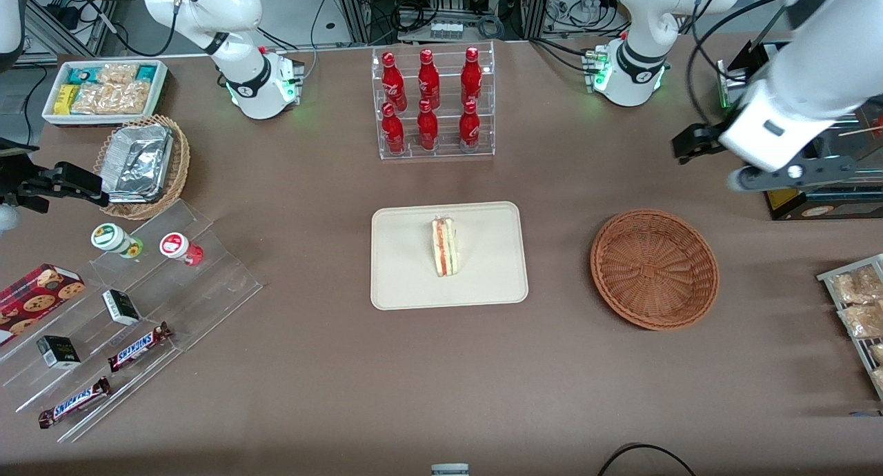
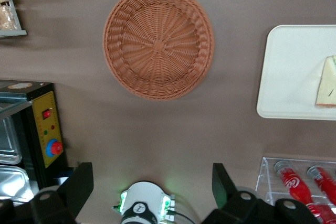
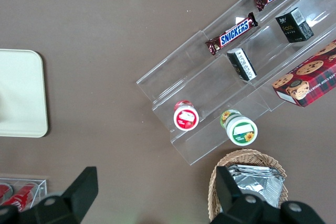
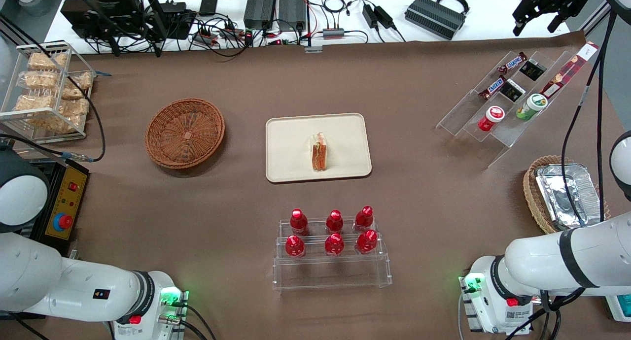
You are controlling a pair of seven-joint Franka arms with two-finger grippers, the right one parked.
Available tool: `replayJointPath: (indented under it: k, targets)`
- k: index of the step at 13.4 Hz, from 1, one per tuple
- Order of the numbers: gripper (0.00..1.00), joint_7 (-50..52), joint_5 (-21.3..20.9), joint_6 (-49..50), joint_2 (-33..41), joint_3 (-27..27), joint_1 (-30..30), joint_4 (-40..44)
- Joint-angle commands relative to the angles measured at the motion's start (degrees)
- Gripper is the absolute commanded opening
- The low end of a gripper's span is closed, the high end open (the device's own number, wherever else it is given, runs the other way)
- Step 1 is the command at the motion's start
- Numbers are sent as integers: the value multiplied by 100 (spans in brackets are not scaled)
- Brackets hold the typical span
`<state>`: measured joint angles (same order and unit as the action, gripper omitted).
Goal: Place sandwich from basket to tray
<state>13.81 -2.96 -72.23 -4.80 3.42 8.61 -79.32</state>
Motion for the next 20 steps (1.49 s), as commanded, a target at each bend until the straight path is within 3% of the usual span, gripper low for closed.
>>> replayJointPath:
  k: [1,9,20]
  targets:
    - [100,-466,-38,-11,400,62,-228,-460]
    - [100,-2074,58,-19,787,71,-843,-619]
    - [100,-2041,50,-125,929,-70,-957,-619]
